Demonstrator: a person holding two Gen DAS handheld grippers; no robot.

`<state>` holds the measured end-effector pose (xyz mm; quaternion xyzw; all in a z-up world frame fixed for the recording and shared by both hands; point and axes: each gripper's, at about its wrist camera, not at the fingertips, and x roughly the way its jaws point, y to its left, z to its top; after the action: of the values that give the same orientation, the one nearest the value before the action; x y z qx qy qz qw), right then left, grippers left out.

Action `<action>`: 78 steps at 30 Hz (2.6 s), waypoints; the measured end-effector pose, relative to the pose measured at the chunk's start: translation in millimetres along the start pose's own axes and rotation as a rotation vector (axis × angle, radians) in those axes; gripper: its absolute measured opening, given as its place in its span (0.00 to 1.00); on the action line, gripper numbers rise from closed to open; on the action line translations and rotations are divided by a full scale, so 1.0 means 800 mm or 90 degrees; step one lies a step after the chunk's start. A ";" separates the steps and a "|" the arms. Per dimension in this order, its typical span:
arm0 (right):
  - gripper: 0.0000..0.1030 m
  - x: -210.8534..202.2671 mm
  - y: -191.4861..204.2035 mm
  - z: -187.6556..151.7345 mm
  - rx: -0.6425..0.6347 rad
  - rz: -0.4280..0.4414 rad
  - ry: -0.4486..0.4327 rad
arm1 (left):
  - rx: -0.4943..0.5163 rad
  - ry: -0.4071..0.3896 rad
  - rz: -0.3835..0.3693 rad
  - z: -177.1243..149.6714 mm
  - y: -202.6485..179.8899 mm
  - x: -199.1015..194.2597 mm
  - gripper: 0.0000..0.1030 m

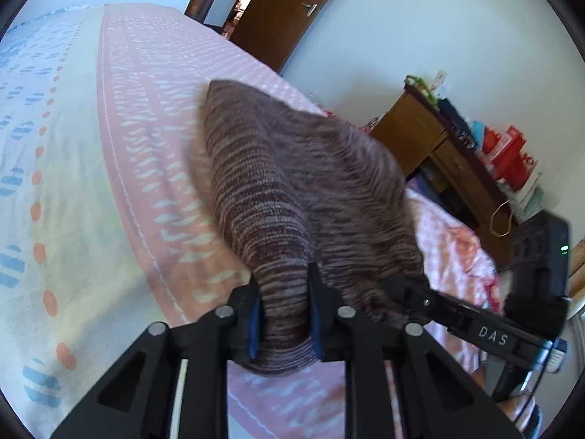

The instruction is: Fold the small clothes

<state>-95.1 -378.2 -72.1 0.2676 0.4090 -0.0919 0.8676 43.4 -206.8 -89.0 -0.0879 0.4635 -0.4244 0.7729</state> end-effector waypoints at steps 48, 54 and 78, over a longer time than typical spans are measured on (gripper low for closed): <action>0.80 -0.287 0.103 -0.138 -0.152 -0.203 -0.349 | 0.186 -0.285 0.399 -0.116 -0.151 -0.234 1.00; 0.84 -0.309 0.111 -0.152 -0.170 -0.217 -0.388 | 0.198 -0.307 0.384 -0.122 -0.170 -0.251 1.00; 0.85 -0.308 0.097 -0.151 -0.139 -0.194 -0.388 | 0.223 -0.286 0.402 -0.130 -0.184 -0.238 1.00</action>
<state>-305.8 -262.5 82.0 0.0693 0.1745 -0.2517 0.9494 -163.2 -131.3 53.5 0.1003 0.2085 -0.2093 0.9501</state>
